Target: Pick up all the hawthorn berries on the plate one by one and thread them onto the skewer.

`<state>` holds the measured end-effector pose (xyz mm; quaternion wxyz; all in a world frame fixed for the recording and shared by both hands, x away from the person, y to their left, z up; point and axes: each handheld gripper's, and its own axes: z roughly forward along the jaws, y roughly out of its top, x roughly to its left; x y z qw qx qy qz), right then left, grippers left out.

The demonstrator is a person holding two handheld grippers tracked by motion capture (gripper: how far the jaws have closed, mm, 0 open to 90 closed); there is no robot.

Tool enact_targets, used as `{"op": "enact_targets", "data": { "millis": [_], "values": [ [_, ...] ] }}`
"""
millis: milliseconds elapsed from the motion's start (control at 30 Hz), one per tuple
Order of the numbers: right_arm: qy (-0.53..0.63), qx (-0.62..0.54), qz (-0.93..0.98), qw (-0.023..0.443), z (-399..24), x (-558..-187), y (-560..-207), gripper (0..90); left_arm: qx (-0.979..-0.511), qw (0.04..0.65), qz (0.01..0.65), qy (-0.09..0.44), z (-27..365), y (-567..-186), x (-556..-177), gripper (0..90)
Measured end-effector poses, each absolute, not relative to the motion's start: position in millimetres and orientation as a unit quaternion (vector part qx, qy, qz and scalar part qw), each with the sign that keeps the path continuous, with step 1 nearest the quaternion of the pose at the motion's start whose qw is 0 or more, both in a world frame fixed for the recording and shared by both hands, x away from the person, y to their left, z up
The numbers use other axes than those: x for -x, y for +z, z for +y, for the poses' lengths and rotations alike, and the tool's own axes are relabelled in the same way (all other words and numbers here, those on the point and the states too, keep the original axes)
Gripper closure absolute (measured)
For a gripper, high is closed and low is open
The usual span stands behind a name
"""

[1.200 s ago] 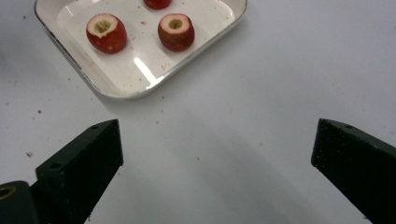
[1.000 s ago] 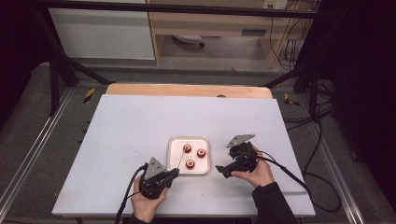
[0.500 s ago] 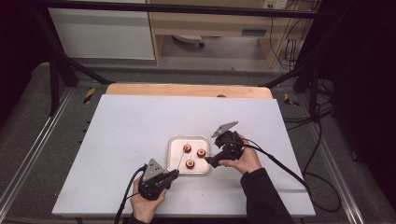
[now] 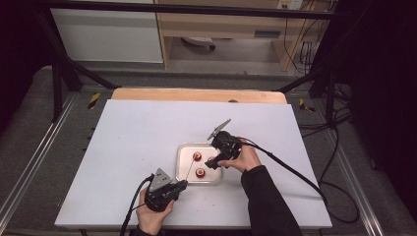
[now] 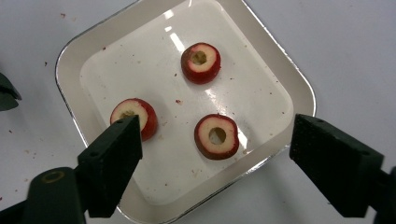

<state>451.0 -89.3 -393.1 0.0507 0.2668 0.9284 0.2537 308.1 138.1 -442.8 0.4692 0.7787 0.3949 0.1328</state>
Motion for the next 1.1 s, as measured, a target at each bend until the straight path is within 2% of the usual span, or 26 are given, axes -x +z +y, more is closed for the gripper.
{"op": "enact_targets", "data": {
  "millis": [133,167,233,467,933,1100],
  "values": [
    [0.244,-0.266,0.932,0.038,-85.3,-456.6,-395.7,26.0,-0.781,0.467,0.392,0.132,137.9,-444.0,-307.9,88.5],
    [0.232,-0.264,0.936,0.028,-83.1,-459.5,-398.1,29.9,-0.782,0.466,0.391,0.132,138.3,-444.0,-307.9,88.5],
    [0.226,-0.261,0.938,0.027,-82.1,-460.9,-399.6,31.4,-0.782,0.467,0.392,0.131,138.6,-444.4,-308.0,88.5],
    [0.187,-0.232,0.954,0.017,-76.4,-467.1,-408.2,46.2,-0.784,0.464,0.391,0.13,139.6,-445.7,-308.3,88.5],
    [0.172,-0.218,0.961,0.012,-74.9,-470.8,-415.1,59.1,-0.787,0.461,0.389,0.131,139.2,-446.0,-308.4,88.5],
    [0.174,-0.22,0.96,0.011,-74.5,-471.6,-415.8,61.0,-0.788,0.46,0.388,0.131,139.1,-446.1,-308.2,88.5]
  ]
}}
